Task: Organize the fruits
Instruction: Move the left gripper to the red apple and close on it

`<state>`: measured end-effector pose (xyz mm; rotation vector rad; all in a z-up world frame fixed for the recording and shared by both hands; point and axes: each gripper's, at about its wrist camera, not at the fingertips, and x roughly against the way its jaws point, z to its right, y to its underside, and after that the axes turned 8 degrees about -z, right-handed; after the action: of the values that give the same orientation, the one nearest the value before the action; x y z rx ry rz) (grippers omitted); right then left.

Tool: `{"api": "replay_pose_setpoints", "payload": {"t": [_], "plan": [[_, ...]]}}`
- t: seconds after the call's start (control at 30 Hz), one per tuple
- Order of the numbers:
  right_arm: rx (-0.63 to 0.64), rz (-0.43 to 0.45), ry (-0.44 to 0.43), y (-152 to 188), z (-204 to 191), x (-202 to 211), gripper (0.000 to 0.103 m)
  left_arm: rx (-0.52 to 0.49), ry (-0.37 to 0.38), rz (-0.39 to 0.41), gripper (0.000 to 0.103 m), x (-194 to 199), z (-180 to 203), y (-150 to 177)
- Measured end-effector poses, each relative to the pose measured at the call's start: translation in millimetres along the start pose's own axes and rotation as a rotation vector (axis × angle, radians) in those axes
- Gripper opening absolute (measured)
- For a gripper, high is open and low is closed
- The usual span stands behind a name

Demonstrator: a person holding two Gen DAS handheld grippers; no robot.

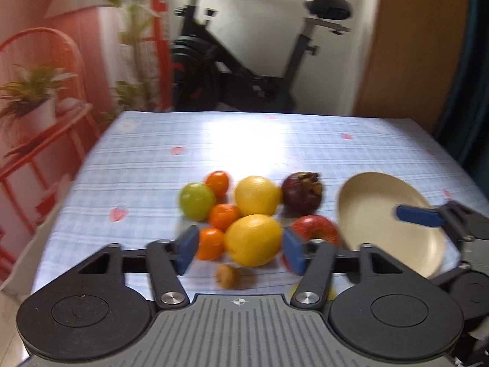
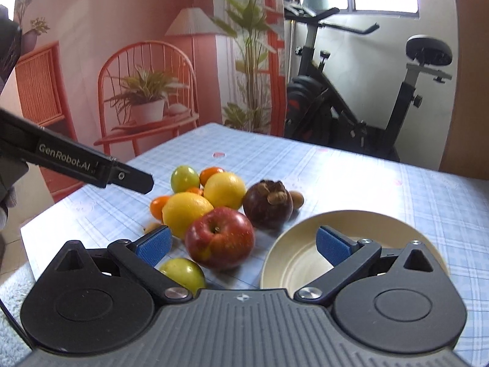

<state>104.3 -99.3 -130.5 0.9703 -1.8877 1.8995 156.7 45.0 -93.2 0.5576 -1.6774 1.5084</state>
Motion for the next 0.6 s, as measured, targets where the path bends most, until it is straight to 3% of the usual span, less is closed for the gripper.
{"api": "replay_pose_setpoints", "payload": {"t": [0.17,0.3,0.6], "plan": [[0.051,-0.056,-0.028,-1.5,8.1,-10.9,0.074,-0.02,0.074,-0.002,0.034,-10.4,3.6,-12.2],[0.138,-0.096,-0.035,-0.9,7.9,-17.5,0.059,-0.015,0.14,-0.025,0.03,-23.8,6.9,-20.4],[0.331,-0.151,-0.054,-1.4,-3.0,-34.7,0.058,0.032,0.237,-0.122,0.027,-51.5,6.0,-20.3]]}}
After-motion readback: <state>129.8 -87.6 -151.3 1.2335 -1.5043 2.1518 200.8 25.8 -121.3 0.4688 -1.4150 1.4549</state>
